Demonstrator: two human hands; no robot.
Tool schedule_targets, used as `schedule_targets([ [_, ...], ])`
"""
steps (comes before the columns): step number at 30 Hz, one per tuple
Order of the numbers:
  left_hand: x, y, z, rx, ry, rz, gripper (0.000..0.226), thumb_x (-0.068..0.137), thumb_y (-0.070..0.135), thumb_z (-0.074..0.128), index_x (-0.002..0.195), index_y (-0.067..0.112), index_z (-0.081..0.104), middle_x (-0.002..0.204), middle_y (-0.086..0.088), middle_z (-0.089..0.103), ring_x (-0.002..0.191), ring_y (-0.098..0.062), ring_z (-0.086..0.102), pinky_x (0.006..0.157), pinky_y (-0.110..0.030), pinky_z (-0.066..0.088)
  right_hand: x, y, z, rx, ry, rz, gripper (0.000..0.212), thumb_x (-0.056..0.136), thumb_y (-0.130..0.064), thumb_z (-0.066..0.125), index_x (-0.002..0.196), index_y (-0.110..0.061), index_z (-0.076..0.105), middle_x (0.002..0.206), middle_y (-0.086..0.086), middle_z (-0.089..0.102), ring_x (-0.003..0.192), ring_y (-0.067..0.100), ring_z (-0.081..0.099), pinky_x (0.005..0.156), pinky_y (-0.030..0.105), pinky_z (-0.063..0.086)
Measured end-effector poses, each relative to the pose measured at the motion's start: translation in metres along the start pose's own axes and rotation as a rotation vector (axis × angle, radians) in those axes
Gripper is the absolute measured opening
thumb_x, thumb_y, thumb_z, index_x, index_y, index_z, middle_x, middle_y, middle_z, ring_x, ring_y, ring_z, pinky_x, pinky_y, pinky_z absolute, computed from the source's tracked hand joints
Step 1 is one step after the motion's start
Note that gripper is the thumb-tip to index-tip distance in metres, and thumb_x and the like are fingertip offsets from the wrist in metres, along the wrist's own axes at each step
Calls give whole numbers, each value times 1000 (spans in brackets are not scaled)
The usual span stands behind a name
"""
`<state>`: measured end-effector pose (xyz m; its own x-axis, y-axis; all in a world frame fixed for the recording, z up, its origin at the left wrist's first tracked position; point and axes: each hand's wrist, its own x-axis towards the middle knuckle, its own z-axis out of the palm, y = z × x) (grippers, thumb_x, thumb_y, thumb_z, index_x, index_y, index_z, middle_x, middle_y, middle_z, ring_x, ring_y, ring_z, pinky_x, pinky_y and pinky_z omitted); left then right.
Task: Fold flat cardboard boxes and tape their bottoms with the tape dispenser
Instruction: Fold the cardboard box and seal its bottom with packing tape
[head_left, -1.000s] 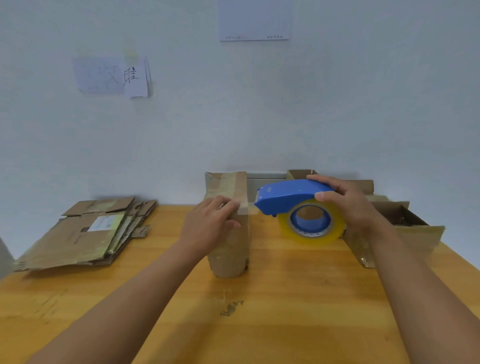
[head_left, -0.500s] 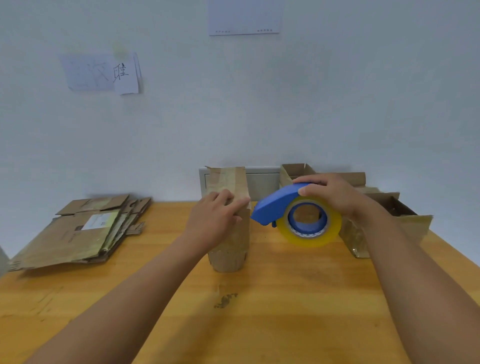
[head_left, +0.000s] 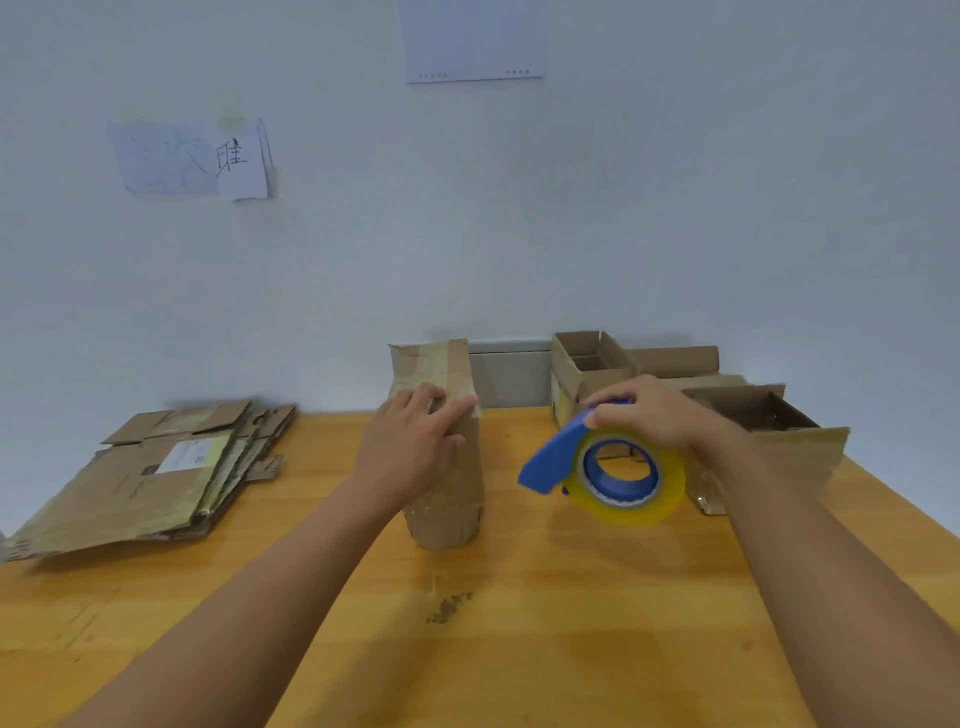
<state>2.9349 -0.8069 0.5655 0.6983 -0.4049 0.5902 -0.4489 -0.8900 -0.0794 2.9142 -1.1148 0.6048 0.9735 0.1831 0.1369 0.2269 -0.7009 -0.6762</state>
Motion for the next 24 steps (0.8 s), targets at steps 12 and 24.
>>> schedule_targets([
  [12, 32, 29, -5, -310, -105, -448, 35, 91, 65, 41, 92, 38, 62, 114, 3, 54, 112, -26, 49, 96, -43, 35, 13, 22, 76, 226, 552, 119, 50, 86, -44, 72, 130, -26, 56, 115, -5, 55, 95, 13, 55, 63, 17, 41],
  [24, 23, 42, 14, -84, 76, -374, 13, 87, 37, 55, 90, 25, 50, 94, 2, 48, 85, -24, 49, 84, -38, 35, 11, 28, 144, 336, 699, 136, 58, 83, -43, 76, 134, -26, 54, 107, -14, 54, 88, -2, 54, 64, 14, 41],
])
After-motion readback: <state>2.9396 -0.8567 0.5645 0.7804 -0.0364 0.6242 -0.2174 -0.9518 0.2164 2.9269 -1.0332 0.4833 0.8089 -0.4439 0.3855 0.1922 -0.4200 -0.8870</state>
